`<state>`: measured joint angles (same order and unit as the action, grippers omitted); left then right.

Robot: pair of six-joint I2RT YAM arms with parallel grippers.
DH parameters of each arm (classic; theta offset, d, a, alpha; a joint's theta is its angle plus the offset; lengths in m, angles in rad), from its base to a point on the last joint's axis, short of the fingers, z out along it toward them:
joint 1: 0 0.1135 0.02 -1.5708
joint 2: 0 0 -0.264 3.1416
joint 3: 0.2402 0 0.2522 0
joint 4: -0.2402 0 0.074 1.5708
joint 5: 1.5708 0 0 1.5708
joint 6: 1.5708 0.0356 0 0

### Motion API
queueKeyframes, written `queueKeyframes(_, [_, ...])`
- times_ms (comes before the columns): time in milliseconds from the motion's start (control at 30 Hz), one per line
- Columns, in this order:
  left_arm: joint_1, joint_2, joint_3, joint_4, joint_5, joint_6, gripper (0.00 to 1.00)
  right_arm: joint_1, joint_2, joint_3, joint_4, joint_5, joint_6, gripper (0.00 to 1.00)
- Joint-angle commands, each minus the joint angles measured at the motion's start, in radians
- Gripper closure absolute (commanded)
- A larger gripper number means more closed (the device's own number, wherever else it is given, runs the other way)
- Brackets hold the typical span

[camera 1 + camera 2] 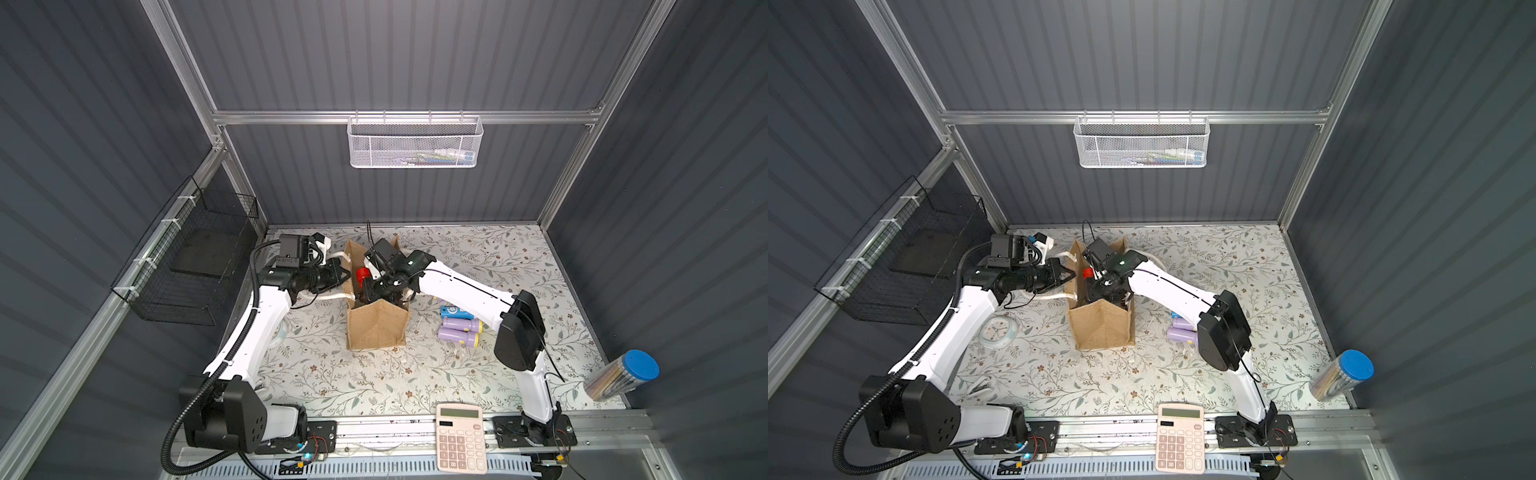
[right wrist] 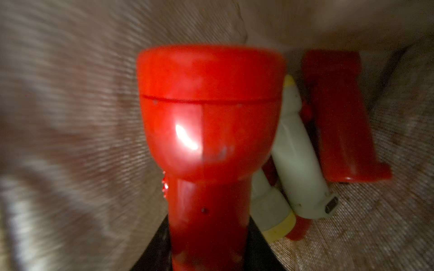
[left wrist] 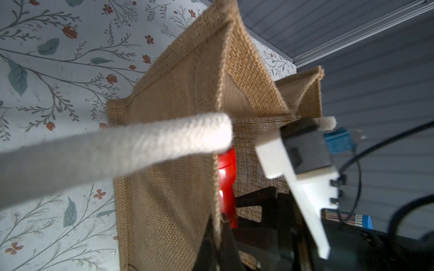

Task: Put the flashlights into the tote bags
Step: Place the flashlight in the canvas bag.

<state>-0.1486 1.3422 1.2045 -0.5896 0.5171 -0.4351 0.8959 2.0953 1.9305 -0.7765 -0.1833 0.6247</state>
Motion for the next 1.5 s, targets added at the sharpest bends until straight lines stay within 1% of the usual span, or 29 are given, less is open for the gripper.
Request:
queueKeyframes(0, [0.006,-0.022,0.001,0.011,0.002,-0.007,1.00,0.003,-0.019,-0.016,-0.002,0.010,-0.003,0.77])
queueKeyframes(200, [0.006,-0.007,0.004,0.013,0.002,-0.008,1.00,0.003,0.035,0.004,-0.055,0.045,0.004,0.75])
queueKeyframes(333, [0.006,-0.002,0.004,0.013,0.003,-0.010,1.00,0.001,0.106,0.085,-0.151,0.078,0.005,0.72])
queueKeyframes(500, [0.006,-0.003,0.010,0.008,-0.004,-0.005,1.00,-0.004,0.175,0.155,-0.227,0.081,-0.008,0.71])
queueKeyframes(700, [0.006,0.005,0.017,0.001,-0.012,-0.001,1.00,-0.011,0.206,0.175,-0.259,0.099,-0.014,0.61])
queueKeyframes(833, [0.006,0.008,0.023,-0.008,-0.027,0.005,1.00,-0.015,0.188,0.158,-0.252,0.102,-0.024,0.49])
queueKeyframes(933, [0.006,0.009,0.029,-0.017,-0.038,0.010,1.00,-0.016,0.166,0.146,-0.246,0.102,-0.041,0.44])
queueKeyframes(1300, [0.006,0.023,0.058,-0.038,-0.070,0.019,1.00,-0.017,0.031,0.048,-0.199,0.118,-0.085,0.37])
queueKeyframes(1467, [0.006,0.033,0.071,-0.044,-0.075,0.016,1.00,-0.022,-0.045,0.024,-0.160,0.135,-0.125,0.31])
